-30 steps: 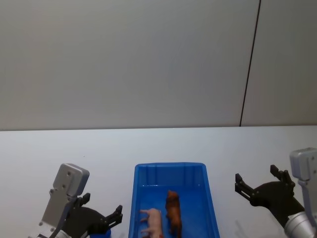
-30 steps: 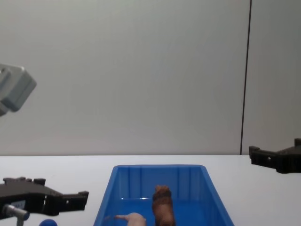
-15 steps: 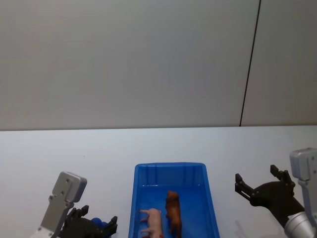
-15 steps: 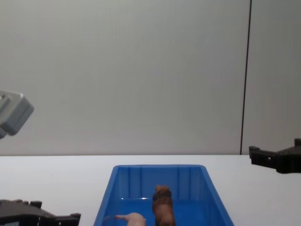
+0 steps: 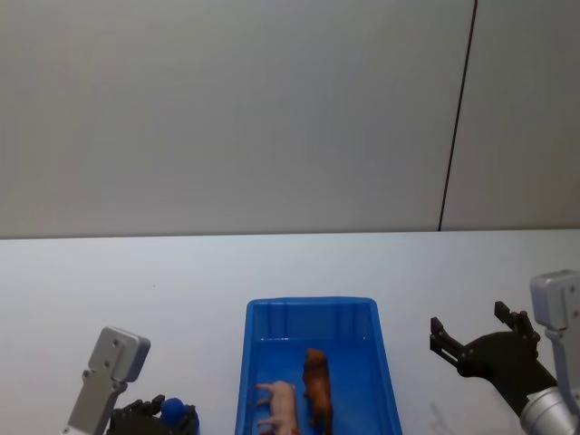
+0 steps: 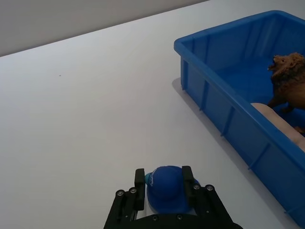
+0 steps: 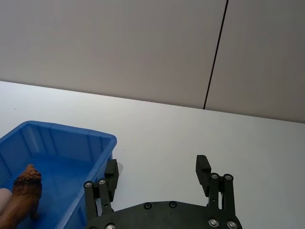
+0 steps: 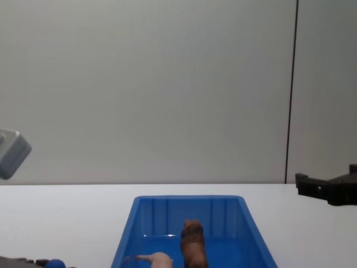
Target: Pick up the two dolls from the table and place them into the box.
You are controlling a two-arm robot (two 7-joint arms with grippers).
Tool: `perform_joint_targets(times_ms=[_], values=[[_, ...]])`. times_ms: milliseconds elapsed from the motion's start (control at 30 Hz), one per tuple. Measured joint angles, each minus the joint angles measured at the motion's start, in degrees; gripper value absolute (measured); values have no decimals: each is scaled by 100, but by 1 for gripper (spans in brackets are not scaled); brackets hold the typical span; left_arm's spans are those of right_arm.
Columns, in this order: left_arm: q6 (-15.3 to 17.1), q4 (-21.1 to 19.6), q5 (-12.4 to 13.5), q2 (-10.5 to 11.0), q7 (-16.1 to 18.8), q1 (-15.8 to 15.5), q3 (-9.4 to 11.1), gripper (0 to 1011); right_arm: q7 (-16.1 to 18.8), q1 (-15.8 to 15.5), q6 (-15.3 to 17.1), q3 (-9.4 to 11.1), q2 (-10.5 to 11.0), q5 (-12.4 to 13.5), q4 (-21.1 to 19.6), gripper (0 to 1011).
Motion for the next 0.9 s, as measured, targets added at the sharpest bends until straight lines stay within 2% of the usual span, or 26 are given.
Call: perform_joint_targets(times_ms=[100, 133, 667, 900], values=[[-71, 8, -34, 3, 21, 30, -13, 392, 0, 0, 0, 0, 0, 0, 0, 1001], [-71, 8, -34, 3, 21, 30, -13, 378, 0, 0, 0, 0, 0, 0, 0, 1001], [-539, -111, -76, 11, -27, 65, -89, 270, 0, 0, 0, 0, 0, 0, 0, 1001], [-775, -238, 13, -13, -169, -32, -133, 225, 0, 0, 0, 0, 0, 0, 0, 1001]])
